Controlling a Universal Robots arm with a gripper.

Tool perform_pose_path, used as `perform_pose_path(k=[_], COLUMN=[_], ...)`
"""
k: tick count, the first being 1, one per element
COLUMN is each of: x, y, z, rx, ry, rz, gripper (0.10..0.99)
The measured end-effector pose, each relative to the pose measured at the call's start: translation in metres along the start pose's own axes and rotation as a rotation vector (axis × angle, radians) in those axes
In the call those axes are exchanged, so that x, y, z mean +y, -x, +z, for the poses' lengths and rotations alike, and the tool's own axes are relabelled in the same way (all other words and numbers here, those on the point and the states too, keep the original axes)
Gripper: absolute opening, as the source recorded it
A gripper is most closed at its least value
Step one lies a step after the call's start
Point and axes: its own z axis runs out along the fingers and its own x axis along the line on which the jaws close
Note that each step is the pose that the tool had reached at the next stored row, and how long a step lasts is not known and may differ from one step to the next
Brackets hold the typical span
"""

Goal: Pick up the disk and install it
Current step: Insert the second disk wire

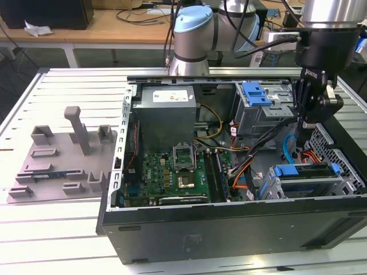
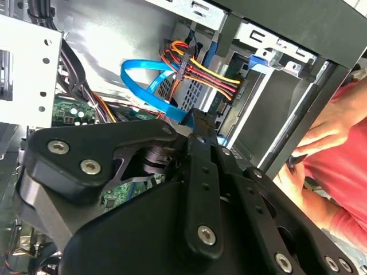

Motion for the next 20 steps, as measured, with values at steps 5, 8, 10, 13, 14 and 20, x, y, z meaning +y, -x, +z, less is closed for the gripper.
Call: perform_pose_path(k=[5,8,10,13,14,20], x=[0.0,0.0,0.0,0.0,0.0,0.0], y=[0.0,0.0,0.0,0.0001,0.0,0.0006], z=[-0.0001,-0.0001,-0.0001,-0.0001,-0.0001,-0.0019], rx=[0.0187,0.0199,0.0206,0.0217,0.0221,0.0529], ry=[-0.003,-0.003,-0.003,-0.003,-0.003,0.02], rz=[-0.001,-0.001,-0.001,-0.001,-0.001,-0.017], gripper=[0.18,0.298,0.365,0.365,0.365,0.365])
